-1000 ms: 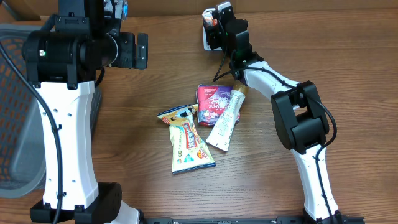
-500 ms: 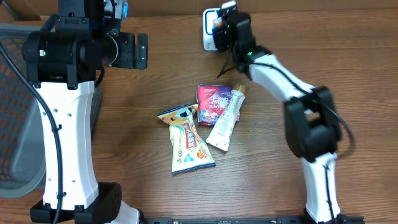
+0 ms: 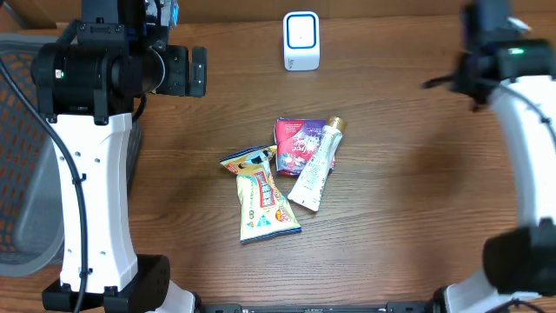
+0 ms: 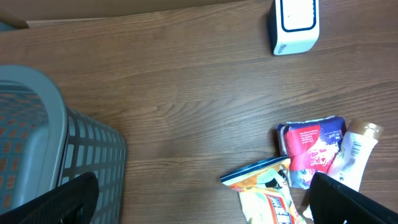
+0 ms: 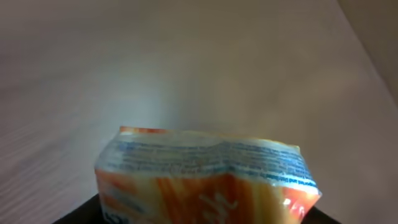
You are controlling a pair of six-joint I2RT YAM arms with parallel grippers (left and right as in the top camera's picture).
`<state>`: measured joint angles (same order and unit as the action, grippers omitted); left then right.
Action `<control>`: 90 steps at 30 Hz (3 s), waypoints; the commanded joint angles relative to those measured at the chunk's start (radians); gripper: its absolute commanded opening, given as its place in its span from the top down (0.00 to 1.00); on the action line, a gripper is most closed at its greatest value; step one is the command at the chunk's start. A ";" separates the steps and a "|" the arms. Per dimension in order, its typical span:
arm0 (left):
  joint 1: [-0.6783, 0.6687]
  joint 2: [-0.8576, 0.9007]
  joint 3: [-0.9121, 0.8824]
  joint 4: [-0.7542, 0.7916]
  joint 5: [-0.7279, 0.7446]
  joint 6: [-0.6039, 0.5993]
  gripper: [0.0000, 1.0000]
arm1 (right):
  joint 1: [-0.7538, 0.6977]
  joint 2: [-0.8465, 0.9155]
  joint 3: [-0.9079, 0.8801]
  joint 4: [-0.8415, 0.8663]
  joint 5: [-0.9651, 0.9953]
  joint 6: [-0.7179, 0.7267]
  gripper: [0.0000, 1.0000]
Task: Scan the item barcode
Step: 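Carry the orange pack to the right table edge and release, then lower the right gripper onto the white cream tube in the pile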
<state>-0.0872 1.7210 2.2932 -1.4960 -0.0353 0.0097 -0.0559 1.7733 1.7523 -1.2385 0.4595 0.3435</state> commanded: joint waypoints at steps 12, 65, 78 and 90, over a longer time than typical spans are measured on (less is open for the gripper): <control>0.003 0.009 0.008 0.004 -0.005 0.013 0.00 | -0.642 0.042 -0.326 0.208 -0.364 0.109 0.04; 0.003 0.009 0.008 0.004 -0.005 0.013 0.00 | 1.186 -0.266 -0.700 0.132 0.228 0.171 0.00; 0.003 0.009 0.008 0.004 -0.005 0.013 0.00 | 1.191 -0.201 -0.797 0.329 0.378 -0.287 0.00; 0.003 0.009 0.008 0.004 -0.005 0.013 0.00 | 1.383 -0.125 -0.797 0.292 0.374 -0.348 0.00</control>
<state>-0.0872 1.7210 2.2932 -1.4956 -0.0353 0.0097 1.2736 1.6199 0.9588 -0.9447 0.8188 0.0078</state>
